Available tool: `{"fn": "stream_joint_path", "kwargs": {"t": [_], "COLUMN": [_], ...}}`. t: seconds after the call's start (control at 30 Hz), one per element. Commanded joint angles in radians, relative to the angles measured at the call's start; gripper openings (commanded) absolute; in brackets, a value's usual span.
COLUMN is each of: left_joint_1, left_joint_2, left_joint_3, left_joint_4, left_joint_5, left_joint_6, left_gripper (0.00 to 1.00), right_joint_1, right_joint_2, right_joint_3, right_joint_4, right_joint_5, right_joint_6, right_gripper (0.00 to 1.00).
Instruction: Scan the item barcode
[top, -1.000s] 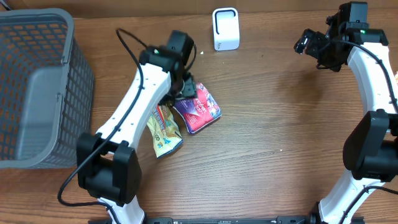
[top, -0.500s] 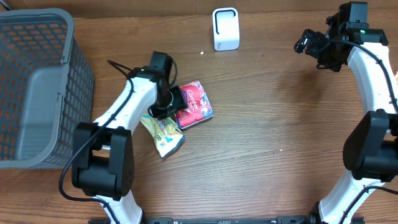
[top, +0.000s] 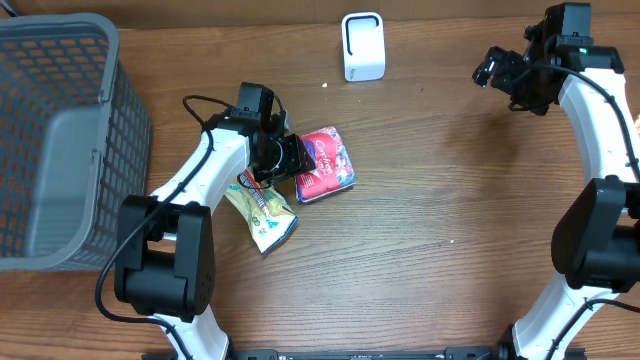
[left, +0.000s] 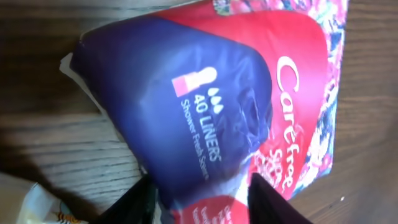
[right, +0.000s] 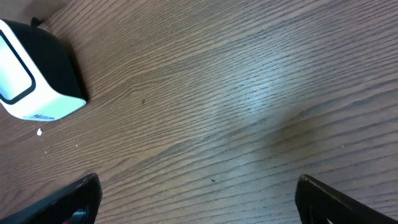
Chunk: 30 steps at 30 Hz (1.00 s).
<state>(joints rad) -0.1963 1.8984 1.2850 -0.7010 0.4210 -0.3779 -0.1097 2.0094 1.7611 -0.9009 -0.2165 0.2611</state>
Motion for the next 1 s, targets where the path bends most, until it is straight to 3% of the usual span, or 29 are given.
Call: {"fn": "stream_joint_path", "kwargs": {"t": [0.0,0.1,0.27,0.4,0.63,0.8,0.97], "left_joint_1": [-0.007,0.001,0.023,0.027,0.028,0.028,0.027], "left_joint_2": [-0.002,-0.003,-0.002,-0.001,0.012,0.012,0.012], "left_joint_3": [0.016,0.086,0.129,0.088,-0.04,-0.072,-0.072], "left_joint_4": [-0.022,-0.089,-0.093,-0.084,0.086,0.179,0.181], "left_joint_5": [0.053,0.041,0.034,-0.095,-0.008,-0.001,-0.005], "left_joint_6": [0.111,0.113,0.102,-0.014,-0.046,-0.076,-0.074], "left_gripper": [0.35,0.33,0.56,0.59,0.56,0.45,0.1], "right_joint_1": [0.002,0.002,0.002,0.002,0.002,0.002,0.002], "right_joint_2": [-0.002,-0.002,-0.002,-0.002,-0.002,-0.002,-0.002], "right_joint_3": [-0.008,-0.008,-0.008,-0.008,-0.008,-0.008,-0.008], "right_joint_4": [0.005,0.005,0.005,0.005,0.005,0.005,0.005], "right_joint_5": [0.006,0.006,0.006,0.006,0.006,0.006,0.006], "right_joint_6": [0.0,0.0,0.0,0.0,0.0,0.0,0.0], "right_gripper": [1.0,1.0,1.0,1.0,1.0,1.0,1.0]}}
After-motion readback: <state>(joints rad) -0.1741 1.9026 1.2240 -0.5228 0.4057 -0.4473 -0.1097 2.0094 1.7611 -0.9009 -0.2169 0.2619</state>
